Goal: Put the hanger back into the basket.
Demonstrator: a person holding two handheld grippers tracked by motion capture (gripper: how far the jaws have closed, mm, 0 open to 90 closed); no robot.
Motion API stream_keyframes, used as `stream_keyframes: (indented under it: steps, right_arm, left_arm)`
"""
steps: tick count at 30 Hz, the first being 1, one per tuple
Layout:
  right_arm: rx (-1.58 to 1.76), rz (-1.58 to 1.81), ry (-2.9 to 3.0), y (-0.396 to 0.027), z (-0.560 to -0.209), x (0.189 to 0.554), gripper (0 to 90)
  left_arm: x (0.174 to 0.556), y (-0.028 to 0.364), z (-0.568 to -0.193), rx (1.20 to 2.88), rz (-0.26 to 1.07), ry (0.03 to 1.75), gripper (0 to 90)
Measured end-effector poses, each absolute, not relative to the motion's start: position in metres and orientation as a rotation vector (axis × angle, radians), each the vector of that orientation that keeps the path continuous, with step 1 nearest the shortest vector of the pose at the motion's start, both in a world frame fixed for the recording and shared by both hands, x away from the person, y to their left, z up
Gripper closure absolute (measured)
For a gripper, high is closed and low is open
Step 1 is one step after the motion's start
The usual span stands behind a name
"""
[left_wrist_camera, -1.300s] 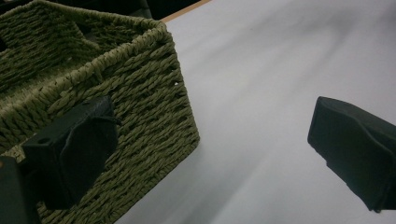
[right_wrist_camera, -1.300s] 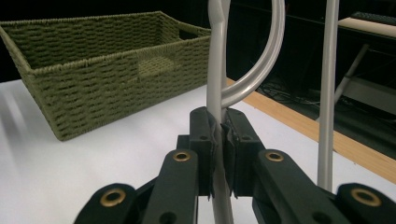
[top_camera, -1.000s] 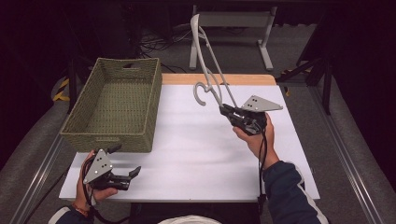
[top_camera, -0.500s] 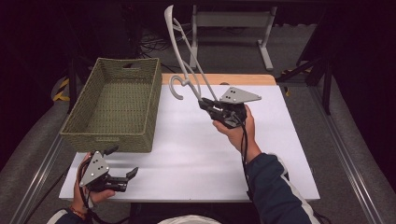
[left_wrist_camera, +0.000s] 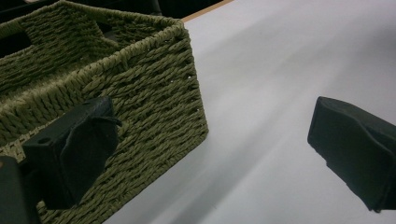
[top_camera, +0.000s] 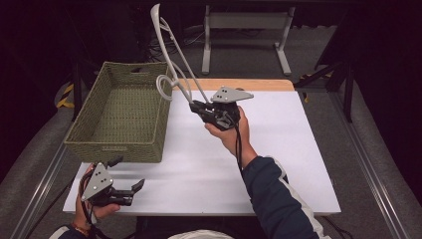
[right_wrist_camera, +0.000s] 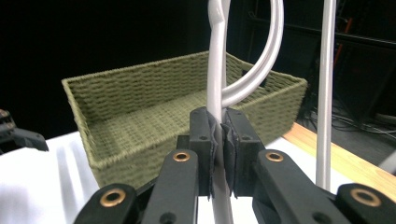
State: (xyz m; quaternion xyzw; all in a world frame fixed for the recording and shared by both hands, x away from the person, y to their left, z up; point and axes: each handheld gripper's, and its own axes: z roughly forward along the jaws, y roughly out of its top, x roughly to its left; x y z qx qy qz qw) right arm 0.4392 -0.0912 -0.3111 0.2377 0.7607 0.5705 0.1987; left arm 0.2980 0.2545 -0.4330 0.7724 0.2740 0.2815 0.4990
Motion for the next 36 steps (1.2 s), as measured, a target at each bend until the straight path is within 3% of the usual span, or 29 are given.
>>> stream_keyframes:
  steps: [36]
  right_arm:
    - [0.622, 1.724, 2.247, 0.051, -0.291, 0.46, 82.9]
  left_arm:
    - [0.291, 0.265, -0.433, 1.839, 0.674, 0.683, 2.8]
